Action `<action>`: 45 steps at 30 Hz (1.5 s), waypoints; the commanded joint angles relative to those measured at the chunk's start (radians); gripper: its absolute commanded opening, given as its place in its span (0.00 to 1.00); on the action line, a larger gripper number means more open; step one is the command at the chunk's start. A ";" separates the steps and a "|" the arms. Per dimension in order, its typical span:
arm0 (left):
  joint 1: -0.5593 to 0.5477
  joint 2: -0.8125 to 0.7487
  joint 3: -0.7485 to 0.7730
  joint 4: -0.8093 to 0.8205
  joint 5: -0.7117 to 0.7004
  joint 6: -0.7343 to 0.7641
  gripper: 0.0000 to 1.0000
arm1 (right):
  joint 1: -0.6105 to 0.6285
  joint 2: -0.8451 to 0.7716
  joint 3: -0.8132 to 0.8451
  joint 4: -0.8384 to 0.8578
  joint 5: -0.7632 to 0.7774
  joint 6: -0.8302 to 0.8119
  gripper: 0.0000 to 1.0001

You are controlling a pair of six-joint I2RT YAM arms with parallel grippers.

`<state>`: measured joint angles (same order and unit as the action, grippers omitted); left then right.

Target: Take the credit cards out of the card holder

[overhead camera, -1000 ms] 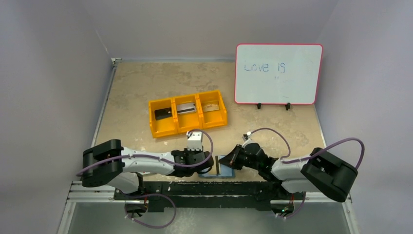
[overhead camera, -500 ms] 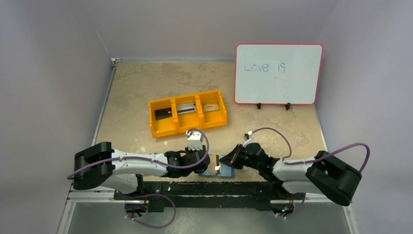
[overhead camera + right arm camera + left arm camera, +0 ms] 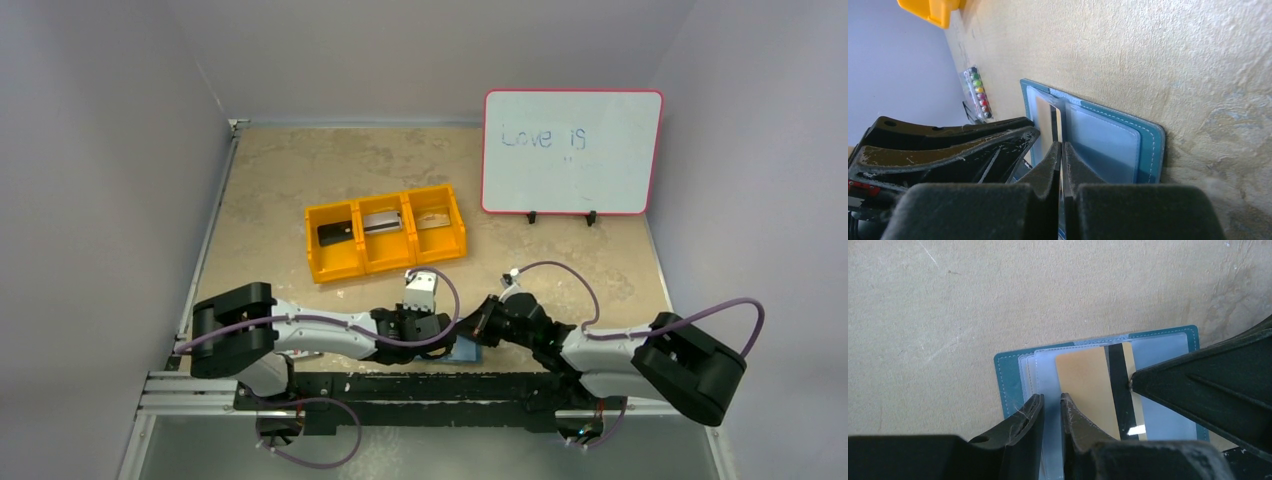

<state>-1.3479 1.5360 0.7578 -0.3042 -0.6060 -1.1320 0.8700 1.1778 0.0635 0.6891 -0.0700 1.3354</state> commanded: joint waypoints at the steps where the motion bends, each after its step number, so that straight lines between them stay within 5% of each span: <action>1: -0.018 0.059 0.020 -0.041 0.003 0.005 0.18 | -0.003 -0.020 0.007 -0.005 0.021 -0.010 0.00; 17: -0.042 0.112 0.025 -0.053 0.009 -0.013 0.09 | -0.003 0.016 -0.008 0.136 -0.055 -0.024 0.15; 30: -0.045 0.114 0.026 -0.077 -0.018 -0.035 0.06 | -0.002 0.225 -0.001 0.332 -0.113 0.005 0.00; 45: -0.045 0.124 0.027 -0.086 -0.037 -0.042 0.04 | -0.002 -0.082 -0.008 -0.128 0.020 0.017 0.00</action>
<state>-1.3884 1.6089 0.7990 -0.3458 -0.7166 -1.1515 0.8639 1.1606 0.0433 0.7250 -0.1055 1.3605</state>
